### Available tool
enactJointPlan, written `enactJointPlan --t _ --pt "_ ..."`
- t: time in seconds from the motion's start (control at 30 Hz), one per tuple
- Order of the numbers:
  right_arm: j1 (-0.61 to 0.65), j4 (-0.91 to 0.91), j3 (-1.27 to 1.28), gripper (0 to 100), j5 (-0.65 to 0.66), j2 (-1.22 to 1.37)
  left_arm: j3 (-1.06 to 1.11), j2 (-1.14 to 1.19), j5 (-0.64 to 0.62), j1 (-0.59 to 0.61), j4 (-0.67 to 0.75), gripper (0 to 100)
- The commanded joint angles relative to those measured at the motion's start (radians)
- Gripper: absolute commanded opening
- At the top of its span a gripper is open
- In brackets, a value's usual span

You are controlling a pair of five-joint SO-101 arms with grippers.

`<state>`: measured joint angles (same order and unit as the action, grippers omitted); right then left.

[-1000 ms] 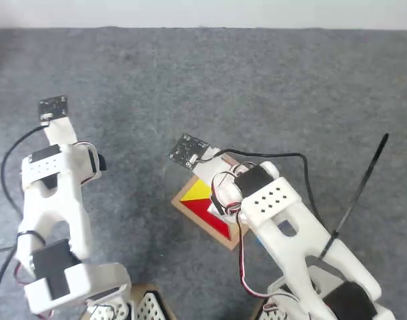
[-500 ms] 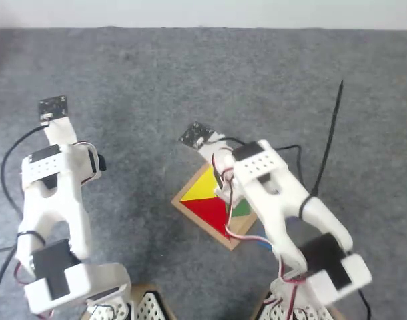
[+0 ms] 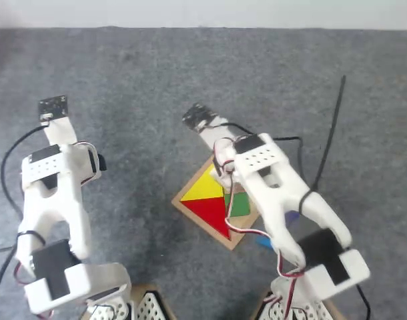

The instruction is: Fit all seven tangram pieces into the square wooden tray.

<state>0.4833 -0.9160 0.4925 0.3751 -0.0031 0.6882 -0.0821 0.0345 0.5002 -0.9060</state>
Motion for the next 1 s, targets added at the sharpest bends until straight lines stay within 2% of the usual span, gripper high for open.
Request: enactJointPlan --t 0.0,0.1,0.23,0.53,0.8,0.97 --pt "-0.085 0.047 0.023 0.9 -0.041 -0.12 -0.004 -0.041 -0.005 -0.003 0.003 21" --pt "-0.137 0.047 0.054 0.9 -0.035 -0.156 -0.004 -0.041 -0.005 -0.003 0.003 21" --pt "-0.142 0.048 0.071 0.9 -0.032 -0.162 -0.004 -0.041 -0.005 -0.005 0.003 21" --pt "-0.016 0.035 0.066 0.9 0.014 -0.039 -0.004 -0.041 -0.005 -0.003 0.003 21" --pt "0.007 0.015 0.035 0.9 0.04 0.031 -0.004 -0.041 -0.005 -0.003 0.003 21" --pt "-0.024 -0.022 0.015 0.9 -0.018 -0.053 -0.004 -0.041 -0.005 -0.003 0.003 21"
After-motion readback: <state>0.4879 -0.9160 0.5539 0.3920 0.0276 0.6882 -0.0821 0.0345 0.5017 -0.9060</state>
